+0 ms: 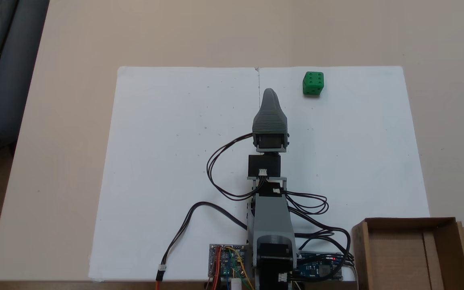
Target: Grasp a green dice and put it in the bin.
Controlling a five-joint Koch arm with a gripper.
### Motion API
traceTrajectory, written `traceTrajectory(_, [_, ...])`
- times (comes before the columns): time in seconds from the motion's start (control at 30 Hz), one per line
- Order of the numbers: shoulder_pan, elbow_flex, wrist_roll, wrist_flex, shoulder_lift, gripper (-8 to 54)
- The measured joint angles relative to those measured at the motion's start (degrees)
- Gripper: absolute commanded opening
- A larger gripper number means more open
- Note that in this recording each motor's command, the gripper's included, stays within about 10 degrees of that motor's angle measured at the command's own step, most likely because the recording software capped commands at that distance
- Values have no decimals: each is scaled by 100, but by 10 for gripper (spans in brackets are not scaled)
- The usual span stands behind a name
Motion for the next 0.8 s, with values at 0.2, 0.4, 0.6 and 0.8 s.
traceTrajectory(0.2, [527, 0, 598, 193, 0, 457])
traceTrajectory(0.4, [527, 0, 633, 193, 0, 457])
traceTrajectory(0.6, [527, 0, 650, 193, 0, 457])
traceTrajectory(0.8, [527, 0, 659, 193, 0, 457])
